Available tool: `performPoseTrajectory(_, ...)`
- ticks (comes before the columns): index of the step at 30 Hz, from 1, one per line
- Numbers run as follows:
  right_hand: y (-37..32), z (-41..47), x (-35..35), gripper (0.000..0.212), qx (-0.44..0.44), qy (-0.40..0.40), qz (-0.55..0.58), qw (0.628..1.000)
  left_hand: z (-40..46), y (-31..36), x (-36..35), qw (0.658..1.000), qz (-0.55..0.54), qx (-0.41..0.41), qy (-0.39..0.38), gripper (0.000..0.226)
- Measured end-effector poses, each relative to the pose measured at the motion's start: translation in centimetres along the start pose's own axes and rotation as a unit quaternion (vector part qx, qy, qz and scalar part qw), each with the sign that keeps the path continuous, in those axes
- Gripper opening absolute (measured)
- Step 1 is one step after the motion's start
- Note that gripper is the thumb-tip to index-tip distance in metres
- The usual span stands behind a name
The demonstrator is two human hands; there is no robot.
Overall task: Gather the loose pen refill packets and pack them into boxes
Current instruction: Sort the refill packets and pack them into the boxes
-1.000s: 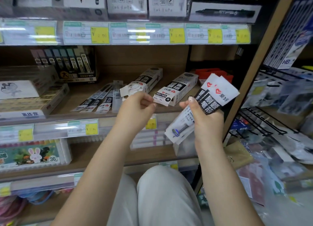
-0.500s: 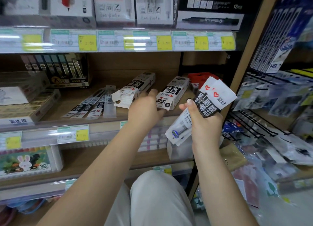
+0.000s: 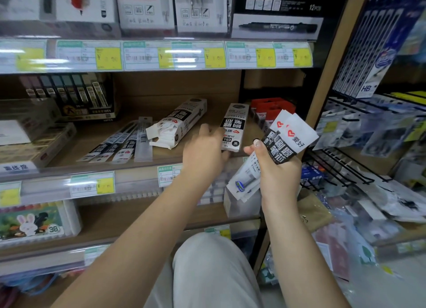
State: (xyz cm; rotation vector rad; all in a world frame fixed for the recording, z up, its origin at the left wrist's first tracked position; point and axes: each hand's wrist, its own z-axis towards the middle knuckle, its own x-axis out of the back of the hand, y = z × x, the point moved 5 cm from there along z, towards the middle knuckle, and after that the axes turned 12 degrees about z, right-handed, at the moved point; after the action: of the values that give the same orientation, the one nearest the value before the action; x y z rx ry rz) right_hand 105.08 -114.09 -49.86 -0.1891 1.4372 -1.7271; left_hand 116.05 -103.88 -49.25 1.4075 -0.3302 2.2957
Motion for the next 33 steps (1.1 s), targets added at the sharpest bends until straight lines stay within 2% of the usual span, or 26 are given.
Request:
performPoseTrajectory(3,0.1,-0.2,0.1,0.036,-0.001,-0.006,-0.015,1.0,0.1,0.2,0.6,0.999,-0.029,-0.012,0.042,0.033)
performPoseTrajectory(7,0.6,0.0,0.4,0.028,-0.016,0.007,-0.017,1.0,0.5,-0.1,1.5,0.995,-0.064,-0.017,0.075,0.021)
performPoseTrajectory(10,1.0,0.4,0.5,0.021,-0.029,0.007,-0.019,0.999,0.5,-0.9,2.7,0.987,-0.096,-0.014,0.127,0.012)
performPoseTrajectory(13,1.1,0.7,0.2,0.01,-0.046,-0.018,-0.012,0.999,0.2,-1.6,4.4,0.97,-0.149,-0.012,0.192,0.017)
performPoseTrajectory(15,1.5,0.7,-0.4,0.005,-0.061,-0.051,-0.01,0.997,0.0,-2.0,5.7,0.958,-0.169,-0.01,0.23,0.028)
performPoseTrajectory(17,1.5,0.5,-0.9,0.02,-0.069,-0.074,-0.014,0.995,-0.4,-2.2,7.0,0.95,-0.184,-0.003,0.253,0.033)
performPoseTrajectory(21,0.3,-0.2,-1.8,0.008,-0.062,-0.109,0.013,0.992,-1.9,-2.0,9.8,0.934,-0.233,-0.008,0.272,0.021)
performPoseTrajectory(26,-3.1,-1.1,-2.0,0.004,-0.008,-0.134,0.065,0.989,-4.4,-2.6,15.0,0.922,-0.256,-0.012,0.292,0.021)
performPoseTrajectory(29,-5.1,-1.5,-2.2,0.016,0.02,-0.157,0.103,0.982,-5.4,-3.3,17.9,0.916,-0.267,-0.016,0.3,0.025)
performPoseTrajectory(33,-5.9,-1.9,-2.7,0.014,0.009,-0.178,0.128,0.976,-6.3,-3.8,18.4,0.927,-0.282,-0.013,0.248,0.025)
